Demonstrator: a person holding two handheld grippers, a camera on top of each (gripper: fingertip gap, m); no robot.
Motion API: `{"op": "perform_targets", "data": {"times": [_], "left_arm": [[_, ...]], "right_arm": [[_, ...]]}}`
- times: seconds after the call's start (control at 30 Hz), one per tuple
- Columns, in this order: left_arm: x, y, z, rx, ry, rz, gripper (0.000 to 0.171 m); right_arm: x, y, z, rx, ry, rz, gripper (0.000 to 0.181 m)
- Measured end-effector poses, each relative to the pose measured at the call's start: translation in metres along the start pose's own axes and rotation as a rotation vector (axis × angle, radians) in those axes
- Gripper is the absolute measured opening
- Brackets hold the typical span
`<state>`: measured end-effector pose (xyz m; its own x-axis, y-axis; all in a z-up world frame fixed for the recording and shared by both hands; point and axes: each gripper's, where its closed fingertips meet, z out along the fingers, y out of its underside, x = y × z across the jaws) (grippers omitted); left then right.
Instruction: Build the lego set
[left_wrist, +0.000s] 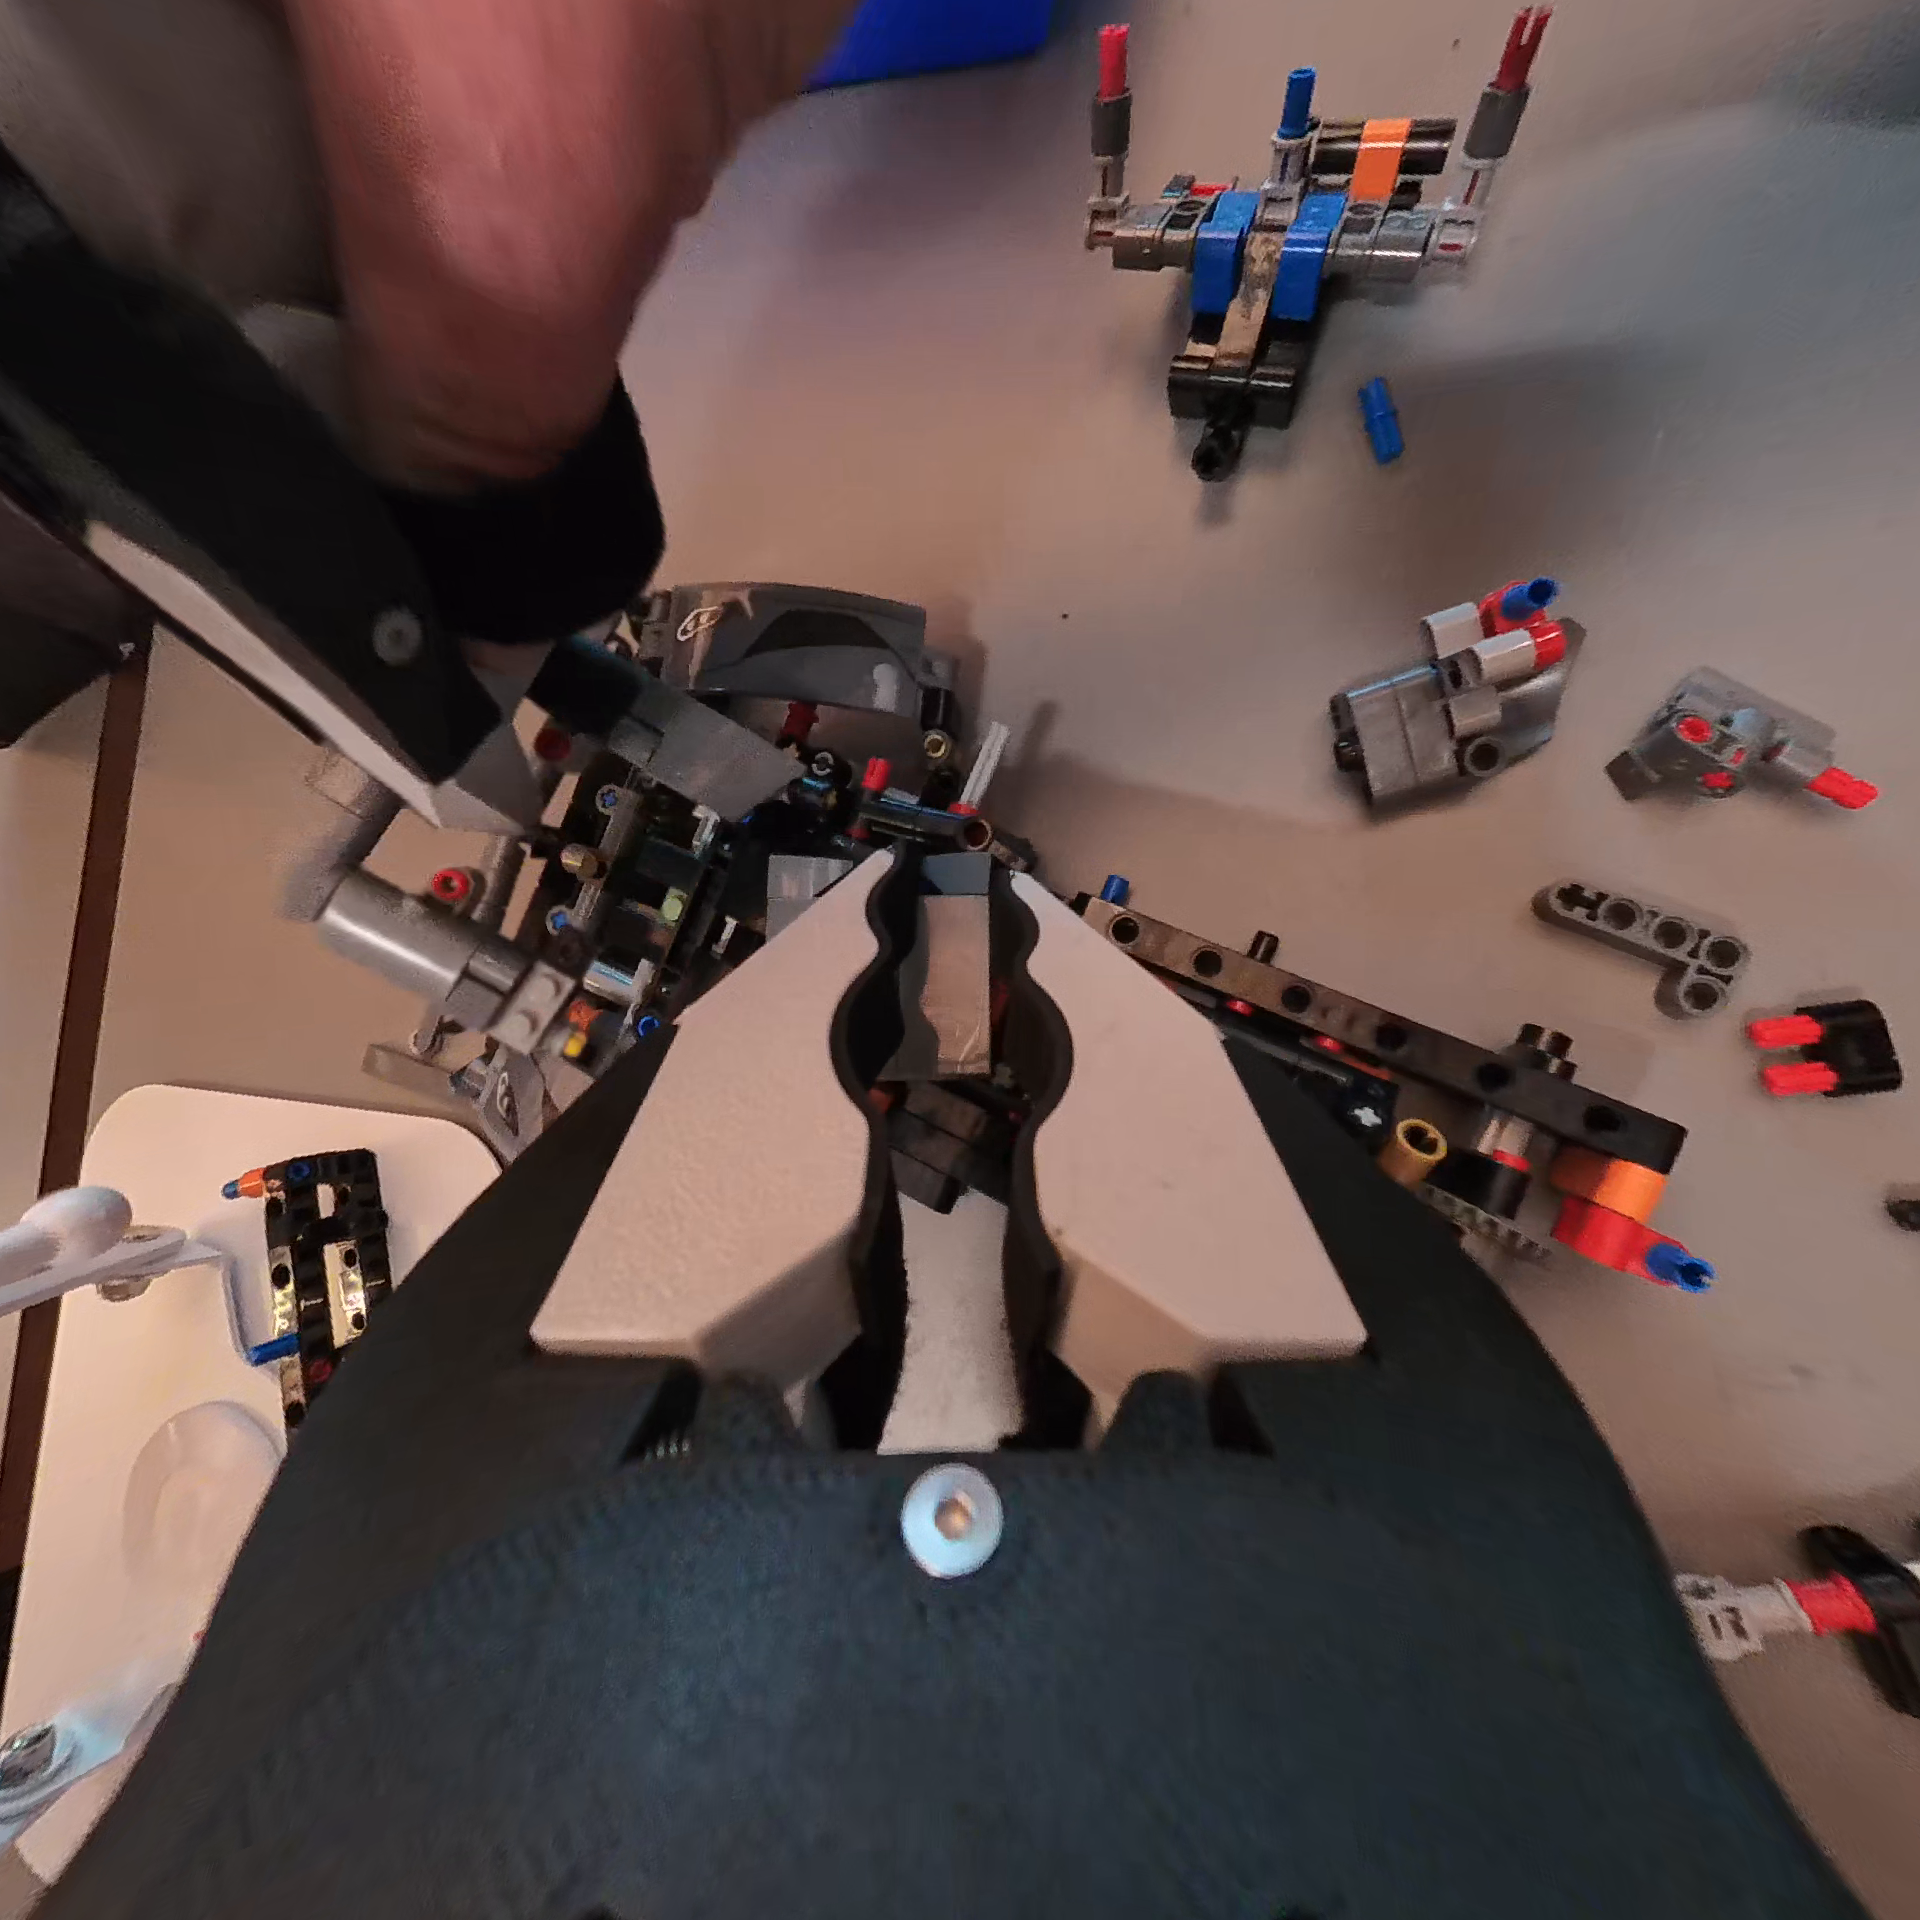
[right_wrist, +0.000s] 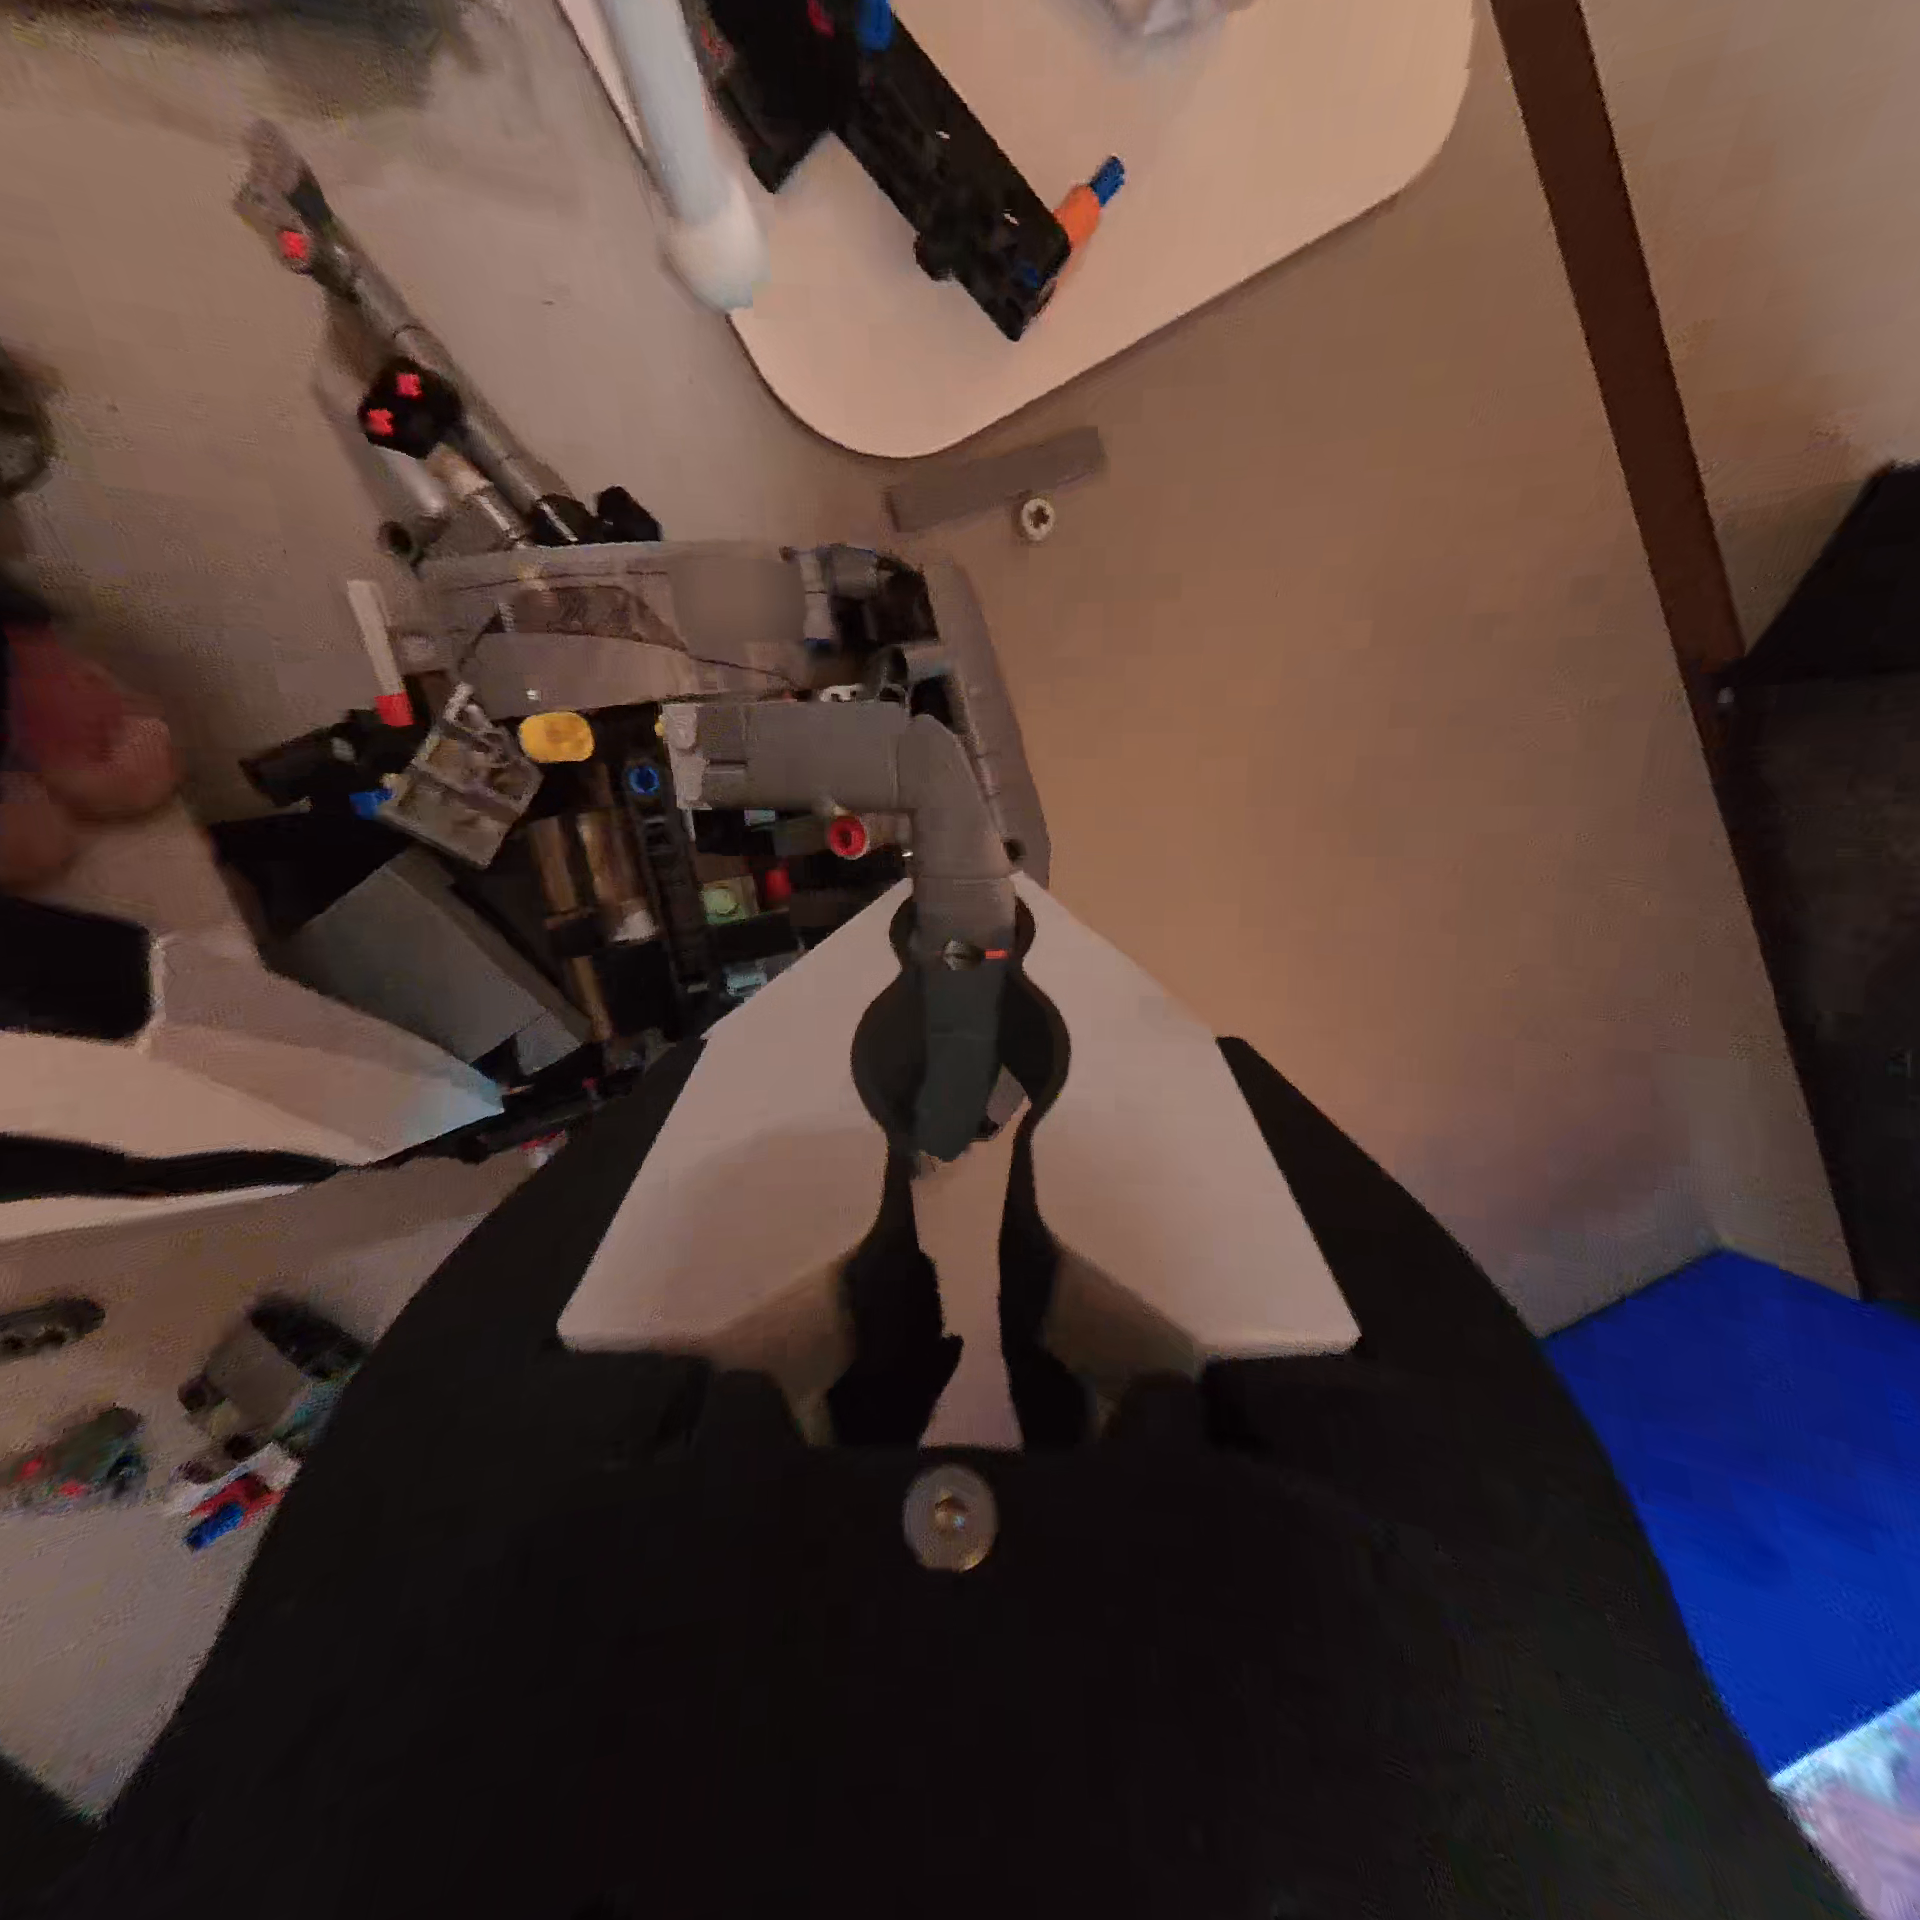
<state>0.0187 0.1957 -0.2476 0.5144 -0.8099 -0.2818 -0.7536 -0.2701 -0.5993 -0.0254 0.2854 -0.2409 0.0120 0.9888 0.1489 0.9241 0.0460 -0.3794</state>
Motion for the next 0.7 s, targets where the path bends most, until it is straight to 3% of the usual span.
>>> {"op": "perform_targets", "data": {"times": [0.1,0.2,0.3,0.47,0.7], "left_arm": [[-0.004,-0.001,-0.002,-0.012,-0.039,0.010,0.013],[-0.011,-0.015,-0.009,0.066,-0.047,-0.042,0.015],[-0.013,-0.006,0.000,0.007,-0.053,-0.071,0.030],[-0.021,0.000,0.007,-0.004,-0.082,-0.079,0.031],[-0.025,0.001,0.009,0.019,-0.088,-0.133,0.027]], "right_arm": [[-0.003,0.007,-0.010,0.025,-0.090,0.050,0.006],[-0.006,0.010,-0.011,0.014,-0.106,0.015,0.006],[-0.017,0.006,-0.010,0.027,-0.149,-0.010,0.005],[-0.016,0.006,-0.006,0.015,-0.122,-0.029,0.010],[0.011,0.009,0.012,-0.046,0.063,0.027,0.007]]}}
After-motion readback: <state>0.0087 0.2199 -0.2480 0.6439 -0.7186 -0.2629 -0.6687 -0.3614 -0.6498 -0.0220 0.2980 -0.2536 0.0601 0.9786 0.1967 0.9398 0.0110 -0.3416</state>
